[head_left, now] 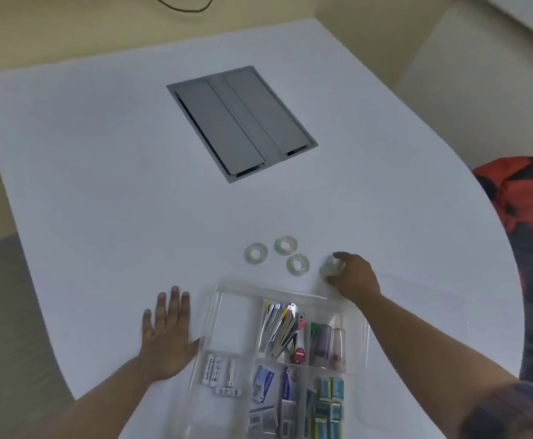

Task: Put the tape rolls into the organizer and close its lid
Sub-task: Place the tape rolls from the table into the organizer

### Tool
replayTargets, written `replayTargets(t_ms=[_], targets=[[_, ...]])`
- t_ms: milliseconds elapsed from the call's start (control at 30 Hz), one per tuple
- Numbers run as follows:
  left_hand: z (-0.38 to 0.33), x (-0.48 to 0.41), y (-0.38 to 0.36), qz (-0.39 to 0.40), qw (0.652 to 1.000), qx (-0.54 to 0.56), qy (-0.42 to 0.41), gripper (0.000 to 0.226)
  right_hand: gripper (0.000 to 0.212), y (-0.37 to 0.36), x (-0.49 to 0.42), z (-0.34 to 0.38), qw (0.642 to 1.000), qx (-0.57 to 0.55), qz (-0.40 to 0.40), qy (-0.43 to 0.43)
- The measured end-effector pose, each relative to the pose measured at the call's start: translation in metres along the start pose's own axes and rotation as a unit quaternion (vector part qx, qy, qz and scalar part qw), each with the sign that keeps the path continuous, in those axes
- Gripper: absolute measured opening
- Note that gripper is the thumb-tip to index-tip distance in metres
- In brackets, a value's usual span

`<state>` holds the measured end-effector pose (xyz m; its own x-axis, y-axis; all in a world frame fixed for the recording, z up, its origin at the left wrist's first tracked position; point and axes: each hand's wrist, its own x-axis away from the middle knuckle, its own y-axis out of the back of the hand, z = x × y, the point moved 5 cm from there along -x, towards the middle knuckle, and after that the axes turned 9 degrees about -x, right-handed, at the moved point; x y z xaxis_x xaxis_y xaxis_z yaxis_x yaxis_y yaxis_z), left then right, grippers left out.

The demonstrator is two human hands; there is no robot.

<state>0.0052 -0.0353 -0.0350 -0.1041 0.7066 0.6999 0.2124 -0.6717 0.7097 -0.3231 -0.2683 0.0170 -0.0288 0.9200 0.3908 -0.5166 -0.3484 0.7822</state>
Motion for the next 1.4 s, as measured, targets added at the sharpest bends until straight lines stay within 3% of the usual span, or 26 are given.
replayTargets(t_ms=[233, 400, 533, 700, 800, 933, 1100, 1267, 1400], targets=[[0.002, -0.006, -0.005, -0.007, 1.000, 0.007, -0.005, 0.102, 0.051, -0.004, -0.002, 0.007, 0.996, 0.089, 0.006, 0.000], [-0.002, -0.004, -0.002, 0.003, 1.000, 0.006, -0.011, 0.111, 0.027, 0.004, 0.004, 0.013, 0.994, 0.059, -0.084, 0.036], [-0.002, -0.002, -0.001, -0.001, 1.000, 0.013, -0.009, 0.103, 0.036, -0.004, 0.005, 0.006, 0.998, 0.042, -0.039, 0.001], [-0.002, -0.004, -0.003, -0.017, 1.000, 0.016, -0.002, 0.097, 0.059, -0.012, 0.003, 0.008, 1.000, 0.020, -0.007, 0.023], [-0.001, -0.004, -0.003, -0.015, 1.000, 0.023, 0.000, 0.097, 0.057, -0.015, -0.001, 0.011, 0.998, 0.053, 0.015, 0.034], [-0.001, -0.005, -0.004, -0.019, 0.999, 0.028, -0.001, 0.098, 0.052, -0.012, 0.001, 0.015, 0.992, 0.121, -0.016, 0.038], [-0.001, -0.004, -0.004, -0.021, 0.999, 0.029, 0.002, 0.097, 0.053, 0.003, 0.012, 0.028, 0.992, 0.099, -0.079, 0.029], [-0.001, -0.004, -0.003, -0.019, 0.999, 0.029, 0.002, 0.096, 0.049, 0.011, 0.047, 0.081, 0.986, 0.029, -0.095, 0.133], [-0.001, -0.004, -0.003, -0.019, 0.999, 0.027, -0.002, 0.096, 0.054, -0.027, 0.106, 0.122, 0.955, 0.081, -0.005, 0.285]])
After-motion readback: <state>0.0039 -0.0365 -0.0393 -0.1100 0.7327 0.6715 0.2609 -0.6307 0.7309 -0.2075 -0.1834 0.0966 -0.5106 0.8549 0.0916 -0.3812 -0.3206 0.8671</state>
